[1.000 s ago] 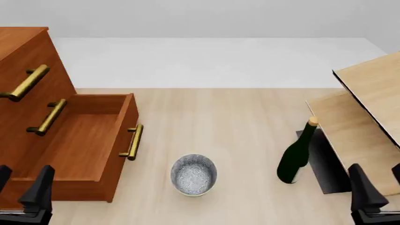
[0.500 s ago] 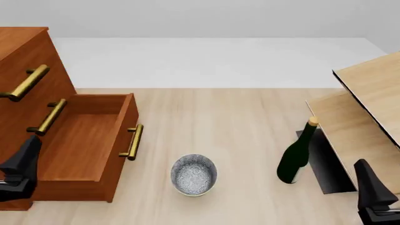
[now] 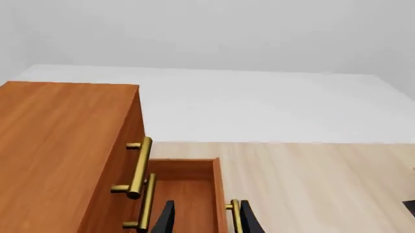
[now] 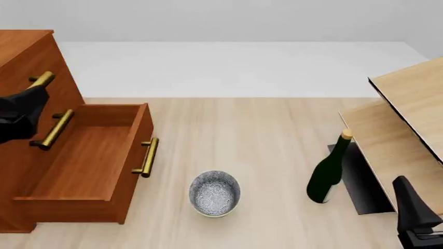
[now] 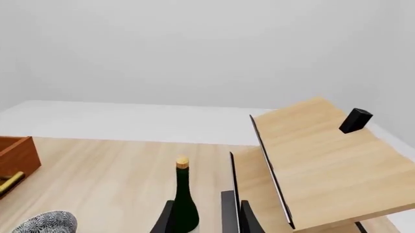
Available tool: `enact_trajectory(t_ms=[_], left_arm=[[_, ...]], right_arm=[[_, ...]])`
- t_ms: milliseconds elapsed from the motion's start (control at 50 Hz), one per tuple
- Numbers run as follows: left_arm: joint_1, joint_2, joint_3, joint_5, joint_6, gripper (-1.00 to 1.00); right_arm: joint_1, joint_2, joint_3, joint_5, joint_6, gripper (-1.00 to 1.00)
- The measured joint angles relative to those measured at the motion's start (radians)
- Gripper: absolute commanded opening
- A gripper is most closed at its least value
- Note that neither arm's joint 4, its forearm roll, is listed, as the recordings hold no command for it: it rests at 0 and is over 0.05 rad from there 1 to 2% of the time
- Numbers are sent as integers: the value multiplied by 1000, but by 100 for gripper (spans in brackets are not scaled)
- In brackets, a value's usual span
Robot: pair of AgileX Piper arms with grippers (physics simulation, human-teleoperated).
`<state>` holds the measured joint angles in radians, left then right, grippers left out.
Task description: Put the wine bottle in the bottom drawer of the cabinet.
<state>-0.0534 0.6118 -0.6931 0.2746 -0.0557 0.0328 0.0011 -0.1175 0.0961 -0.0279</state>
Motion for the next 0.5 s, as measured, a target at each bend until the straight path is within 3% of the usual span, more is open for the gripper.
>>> enact_trajectory(t_ms=[300, 500], left_arm=[[-45, 213, -257, 218, -52, 100], [-63, 325, -335, 299, -38, 100]], right_arm=[[8, -1, -3, 5, -1, 100], [7, -1, -2, 8, -1, 100]])
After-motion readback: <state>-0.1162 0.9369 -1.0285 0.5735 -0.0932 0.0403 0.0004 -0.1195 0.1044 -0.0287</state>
